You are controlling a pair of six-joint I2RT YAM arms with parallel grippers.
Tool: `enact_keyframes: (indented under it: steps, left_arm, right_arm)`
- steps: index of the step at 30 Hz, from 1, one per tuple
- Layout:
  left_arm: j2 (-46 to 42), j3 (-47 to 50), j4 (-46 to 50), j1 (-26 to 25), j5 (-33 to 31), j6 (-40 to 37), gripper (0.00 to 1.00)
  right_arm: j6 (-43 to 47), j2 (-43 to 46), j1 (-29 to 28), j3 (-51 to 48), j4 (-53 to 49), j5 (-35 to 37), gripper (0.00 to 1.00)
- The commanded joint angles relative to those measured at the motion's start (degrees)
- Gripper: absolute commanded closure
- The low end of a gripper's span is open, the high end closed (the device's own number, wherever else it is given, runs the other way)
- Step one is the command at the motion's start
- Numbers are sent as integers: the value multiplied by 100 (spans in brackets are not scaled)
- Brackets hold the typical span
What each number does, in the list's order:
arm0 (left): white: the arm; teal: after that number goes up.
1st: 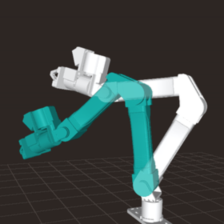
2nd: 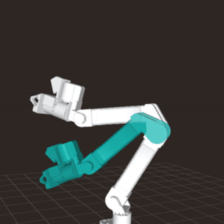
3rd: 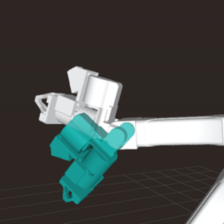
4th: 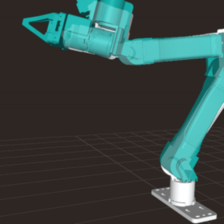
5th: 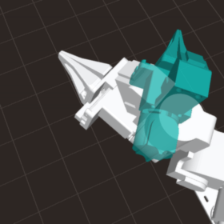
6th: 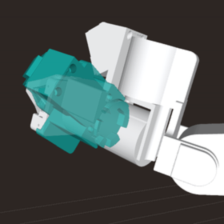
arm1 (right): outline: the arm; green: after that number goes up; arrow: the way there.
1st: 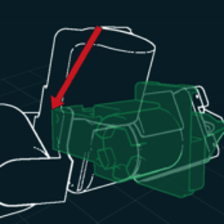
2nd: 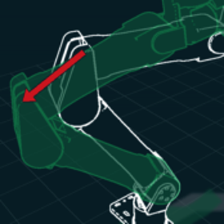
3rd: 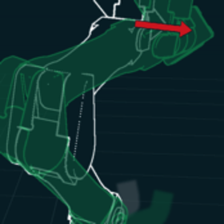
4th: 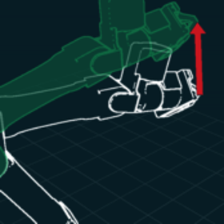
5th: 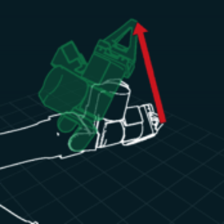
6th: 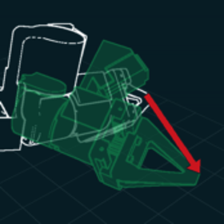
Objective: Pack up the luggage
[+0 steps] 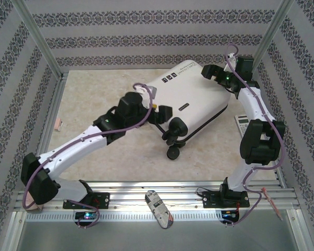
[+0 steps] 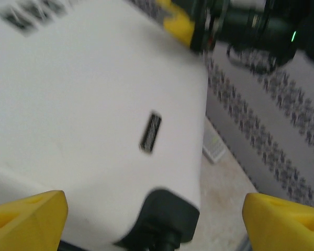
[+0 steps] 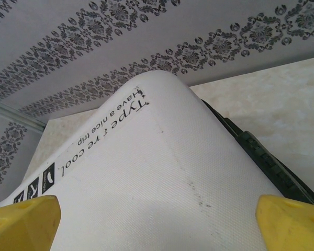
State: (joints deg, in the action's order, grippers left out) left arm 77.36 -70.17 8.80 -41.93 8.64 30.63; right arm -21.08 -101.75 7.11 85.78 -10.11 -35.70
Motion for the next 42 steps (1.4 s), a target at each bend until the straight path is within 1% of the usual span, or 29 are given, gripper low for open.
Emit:
enact_keyframes:
  steps: [1,4,8,12,16,18,21,24,27,31,33,35,37,39,42]
  left_arm:
    - [-15,-323,514,396,-293,-568,12]
    - [185,-518,529,865,-29,-626,12]
    - [673,-903,599,1499,578,-655,12]
    - [1197,-1377,769,1937,700,-892,12]
    - [1850,-1959,931,2534,1027,-884,12]
    - [2223,-2315,1119,2735,1108,-908,12]
    - [2762,-2859,1448,2871,1107,-1042,13]
    - [3269,-3279,1703,2974,893,-1085,13]
    - [3771,-3714,2037,3056,447,-1113,14]
    - [4418,-4207,2270,3159,377,-1052,16]
    - [4746,-4523,2515,3164,88,-1084,16]
    - [5138,-4906,2823,3173,-49,-1152,18]
    - [5373,-5096,2960,3172,30,-1153,19]
    - [5455,-5081,2914,3171,175,-1100,20]
    - [5465,-4937,2762,3171,381,-1017,20]
  right_arm:
    - [-126,425,166,-315,1,-25,4]
    - [-163,768,294,-729,144,84,3]
    - [-181,1255,467,-1244,230,266,2]
    - [-216,1824,647,-1822,251,499,2]
    - [-355,2414,777,-2519,352,754,2]
    - [-441,2678,812,-2881,486,766,2]
    - [-575,3034,843,-3359,587,788,2]
    - [-765,3329,862,-3858,709,763,2]
    - [-1073,3516,877,-4391,1103,610,2]
    - [-1378,3632,936,-4867,1559,544,2]
    - [-1636,3653,996,-5094,1886,546,2]
    - [-1937,3639,1091,-5318,2241,607,2]
    - [-2101,3580,1176,-5429,2439,608,2]
    - [-2229,3487,1274,-5485,2641,524,2]
    - [-2573,3255,1453,-5652,3277,231,2]
